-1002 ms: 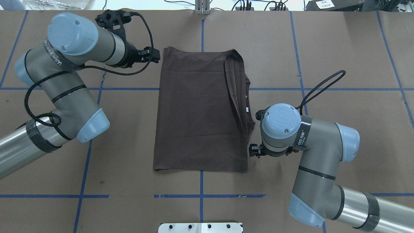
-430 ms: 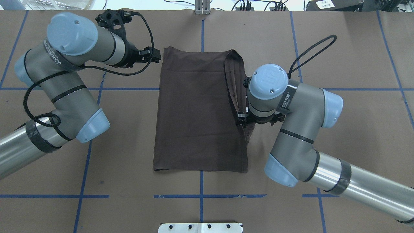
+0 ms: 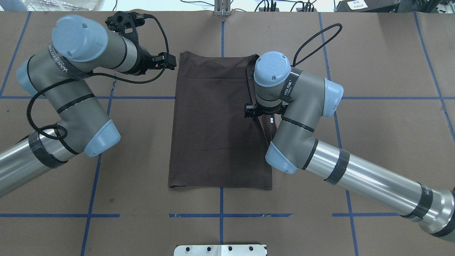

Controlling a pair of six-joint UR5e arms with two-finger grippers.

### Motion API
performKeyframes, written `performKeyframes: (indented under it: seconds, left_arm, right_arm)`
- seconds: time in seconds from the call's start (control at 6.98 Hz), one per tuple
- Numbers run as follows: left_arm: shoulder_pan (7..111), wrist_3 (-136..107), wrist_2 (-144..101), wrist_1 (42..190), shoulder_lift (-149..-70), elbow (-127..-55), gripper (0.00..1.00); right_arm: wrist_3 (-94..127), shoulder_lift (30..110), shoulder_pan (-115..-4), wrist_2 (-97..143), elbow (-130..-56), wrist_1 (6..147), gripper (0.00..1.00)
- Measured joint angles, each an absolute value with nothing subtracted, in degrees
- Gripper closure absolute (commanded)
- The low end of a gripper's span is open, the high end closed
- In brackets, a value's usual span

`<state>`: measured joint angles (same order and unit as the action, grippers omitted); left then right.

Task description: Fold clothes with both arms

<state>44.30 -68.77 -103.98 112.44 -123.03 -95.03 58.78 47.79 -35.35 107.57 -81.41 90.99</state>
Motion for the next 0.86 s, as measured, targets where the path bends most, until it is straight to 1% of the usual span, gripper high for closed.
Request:
performKeyframes:
  seconds: [0.29,0.86]
  left_arm:
    - [44.27,-68.73,-103.9,112.6,-122.99,-94.83,0.0]
    - [44.21,-68.75,-103.9,112.67,-123.07,-94.85,0.0]
  right_arm:
    - [58.29,46.75,-35.56,107.68,-78.46,90.3,0.0]
    - [55.51,47.54,-38.45,110.78,-77.45,90.59,0.0]
